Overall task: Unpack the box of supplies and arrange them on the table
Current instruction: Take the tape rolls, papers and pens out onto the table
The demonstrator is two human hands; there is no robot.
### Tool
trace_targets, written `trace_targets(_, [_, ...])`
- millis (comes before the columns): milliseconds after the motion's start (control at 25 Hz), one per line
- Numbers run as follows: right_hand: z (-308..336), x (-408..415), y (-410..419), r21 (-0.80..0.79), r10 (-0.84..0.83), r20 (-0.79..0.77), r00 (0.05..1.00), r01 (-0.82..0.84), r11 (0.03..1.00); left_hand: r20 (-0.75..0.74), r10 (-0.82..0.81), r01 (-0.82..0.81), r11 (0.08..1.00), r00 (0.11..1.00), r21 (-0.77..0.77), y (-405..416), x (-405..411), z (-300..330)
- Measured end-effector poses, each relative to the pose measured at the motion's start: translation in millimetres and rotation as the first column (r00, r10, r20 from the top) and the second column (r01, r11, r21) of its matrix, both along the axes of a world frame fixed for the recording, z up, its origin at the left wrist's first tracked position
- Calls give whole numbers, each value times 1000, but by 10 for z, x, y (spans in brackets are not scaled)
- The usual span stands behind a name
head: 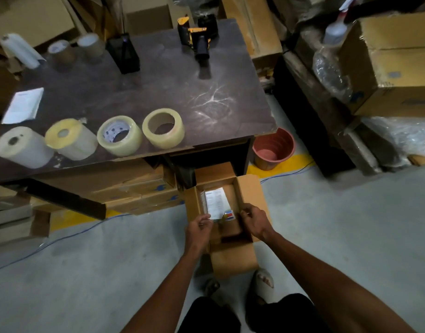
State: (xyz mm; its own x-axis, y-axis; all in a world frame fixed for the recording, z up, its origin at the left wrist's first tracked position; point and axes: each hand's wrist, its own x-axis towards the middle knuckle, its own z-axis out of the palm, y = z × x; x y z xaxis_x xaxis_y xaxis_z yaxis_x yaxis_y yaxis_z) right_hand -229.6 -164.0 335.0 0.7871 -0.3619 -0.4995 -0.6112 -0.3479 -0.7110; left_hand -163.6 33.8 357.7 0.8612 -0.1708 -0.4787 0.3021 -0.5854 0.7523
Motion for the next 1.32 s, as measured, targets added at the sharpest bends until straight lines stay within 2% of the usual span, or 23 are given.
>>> trace_targets(240, [-1326, 258, -107, -18, 79, -64, 995, -80, 997, -63, 23, -19, 999, 998, 51, -127, 87, -1312])
trace_targets(440, [-2268, 418, -173, -38, 94, 35, 995, -93, 995, 30, -18, 16, 998, 999, 52, -259, 209, -2252])
trace_targets(640, [-3198, 639, -192, 24, 110, -36, 993, -109, 994, 1, 68, -68, 998, 998, 3, -352, 371, -3250])
trace_targets(760, [-3913, 780, -284, -45, 114, -9, 993, -114, 992, 52, 53, -55, 998, 997, 37, -442, 472, -3672])
trace_targets(920, [-4139, 1144, -239, -166, 274, -78, 958, -284, 944, 244, -201, 137, 957, 949, 255, -538, 620, -4150])
trace_targets(1000, [-4291, 1260, -183, -193, 275, -61, 959, -282, 940, 327, -273, 146, 920, 905, 365, -543, 698, -4335])
trace_targets(1160, [-4603, 1274, -75, -128, 196, -20, 980, -197, 972, 361, -305, 179, 922, 881, 343, -473, 696, -4478])
trace_targets(1320, [-4859, 1367, -40, -1, 80, -58, 995, -80, 997, 267, -273, 199, 941, 924, 275, -444, 737, -4592])
